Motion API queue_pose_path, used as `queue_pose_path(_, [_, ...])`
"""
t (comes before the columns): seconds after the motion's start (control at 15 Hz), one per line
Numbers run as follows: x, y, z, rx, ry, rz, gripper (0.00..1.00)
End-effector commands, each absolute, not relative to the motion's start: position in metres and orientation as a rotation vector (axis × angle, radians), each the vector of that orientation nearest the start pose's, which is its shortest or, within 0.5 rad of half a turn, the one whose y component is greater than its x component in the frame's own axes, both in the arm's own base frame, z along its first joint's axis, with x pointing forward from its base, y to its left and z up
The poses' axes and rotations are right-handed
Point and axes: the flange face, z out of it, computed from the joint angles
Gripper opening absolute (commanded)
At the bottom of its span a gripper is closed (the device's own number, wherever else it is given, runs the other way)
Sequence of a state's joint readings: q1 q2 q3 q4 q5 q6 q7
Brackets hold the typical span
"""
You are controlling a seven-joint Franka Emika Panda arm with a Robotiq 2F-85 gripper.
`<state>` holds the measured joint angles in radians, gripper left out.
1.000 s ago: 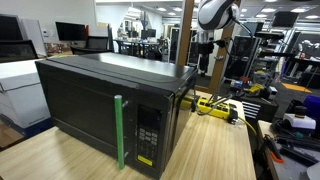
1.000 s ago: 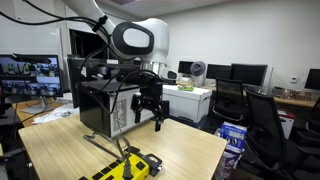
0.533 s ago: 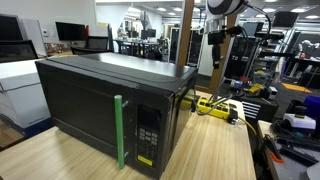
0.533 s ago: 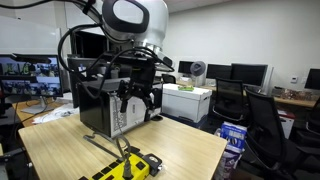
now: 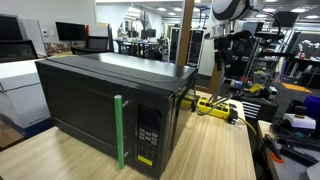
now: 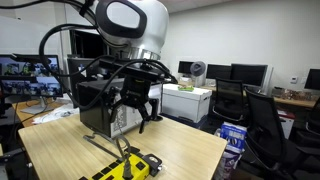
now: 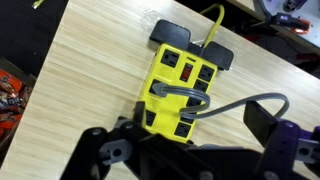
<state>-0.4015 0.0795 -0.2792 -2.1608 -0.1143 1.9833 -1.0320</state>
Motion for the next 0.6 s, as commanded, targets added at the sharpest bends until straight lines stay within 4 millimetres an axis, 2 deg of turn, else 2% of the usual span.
queue_pose_path(0.0, [0.392,-0.337,0.337,-2.892,-0.876,0.36,1.0])
queue_pose_path(0.2, [0.396,-0.343,0.33,-2.873,-1.072,0.291,1.0])
queue_pose_path(0.53, [0.387,-0.346,0.313,-2.703,-1.419,0.344,1.0])
